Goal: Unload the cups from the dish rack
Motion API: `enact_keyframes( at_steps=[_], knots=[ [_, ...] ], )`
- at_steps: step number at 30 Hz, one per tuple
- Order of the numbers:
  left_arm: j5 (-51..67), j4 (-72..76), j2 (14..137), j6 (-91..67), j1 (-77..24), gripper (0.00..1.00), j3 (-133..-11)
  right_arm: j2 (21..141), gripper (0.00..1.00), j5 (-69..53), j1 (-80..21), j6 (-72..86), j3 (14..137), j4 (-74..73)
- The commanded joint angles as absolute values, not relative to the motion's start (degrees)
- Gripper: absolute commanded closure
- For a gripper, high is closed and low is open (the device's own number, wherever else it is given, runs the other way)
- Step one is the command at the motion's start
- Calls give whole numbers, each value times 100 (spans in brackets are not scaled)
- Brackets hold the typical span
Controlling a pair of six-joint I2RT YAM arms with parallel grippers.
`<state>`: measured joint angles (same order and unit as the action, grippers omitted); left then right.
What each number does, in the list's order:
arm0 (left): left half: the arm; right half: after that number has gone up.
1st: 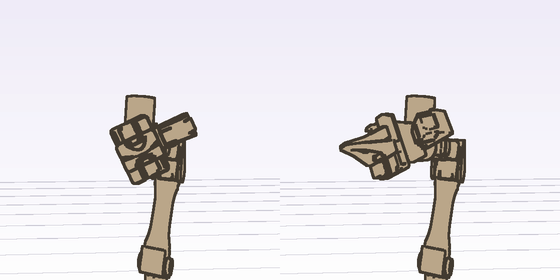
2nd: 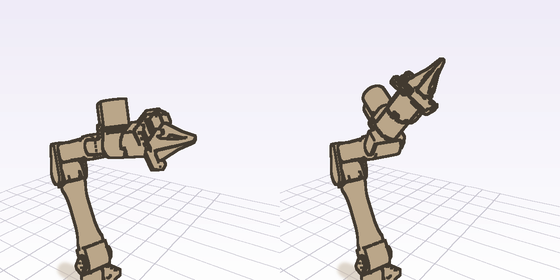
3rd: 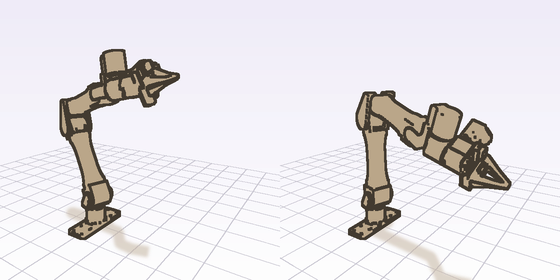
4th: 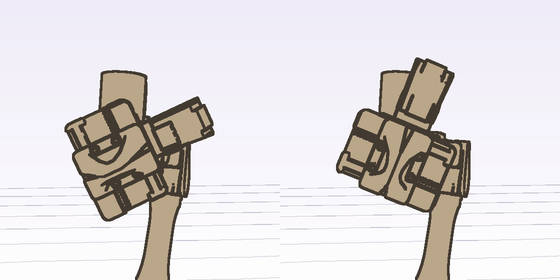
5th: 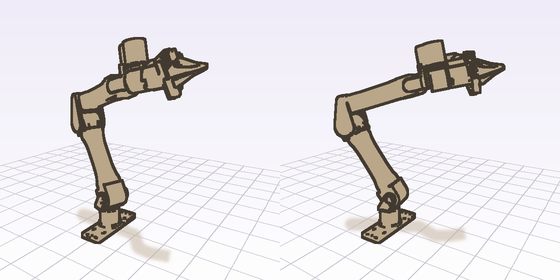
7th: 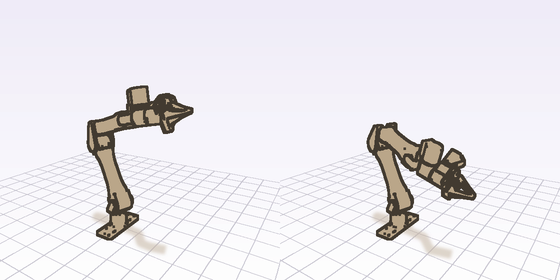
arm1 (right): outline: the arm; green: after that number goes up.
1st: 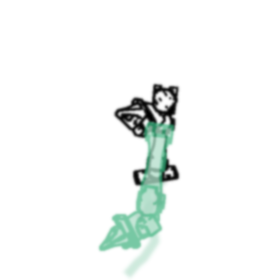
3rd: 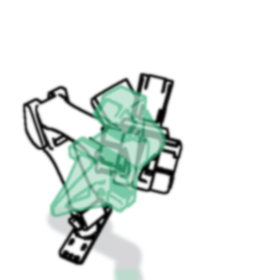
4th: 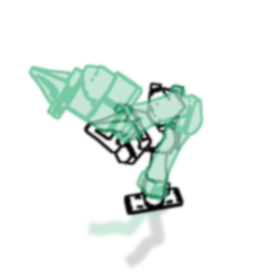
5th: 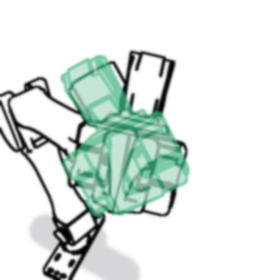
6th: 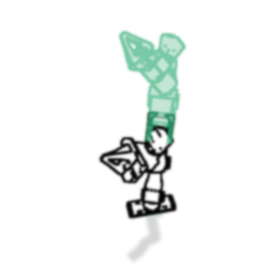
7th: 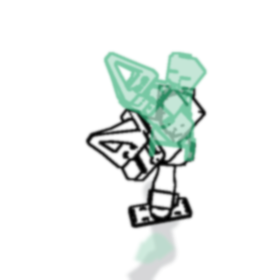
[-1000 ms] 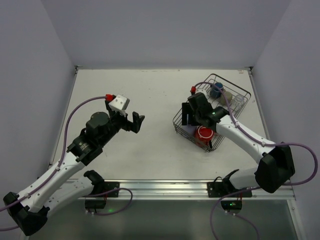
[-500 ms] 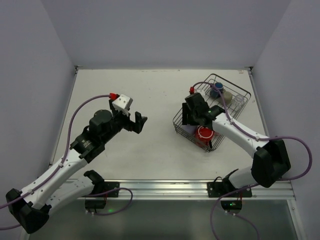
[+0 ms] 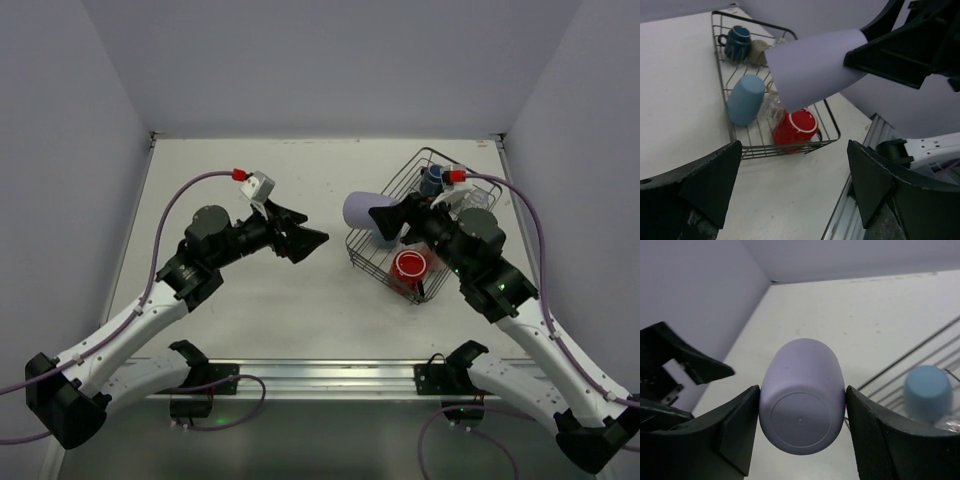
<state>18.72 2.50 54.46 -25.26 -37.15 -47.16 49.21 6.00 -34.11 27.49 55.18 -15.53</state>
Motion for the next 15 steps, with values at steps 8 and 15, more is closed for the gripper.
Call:
enact_keyframes(
  at_steps=[8, 15],
  knots=[
    [3331, 2698, 5827, -4605, -3691, 13, -4351, 4737, 74, -1827, -3419, 4288, 4447, 1766],
    [3656, 3707, 5906, -5071, -3700, 47, -3973, 5176, 74, -2372, -3428, 4921, 4087, 2495]
  ],
)
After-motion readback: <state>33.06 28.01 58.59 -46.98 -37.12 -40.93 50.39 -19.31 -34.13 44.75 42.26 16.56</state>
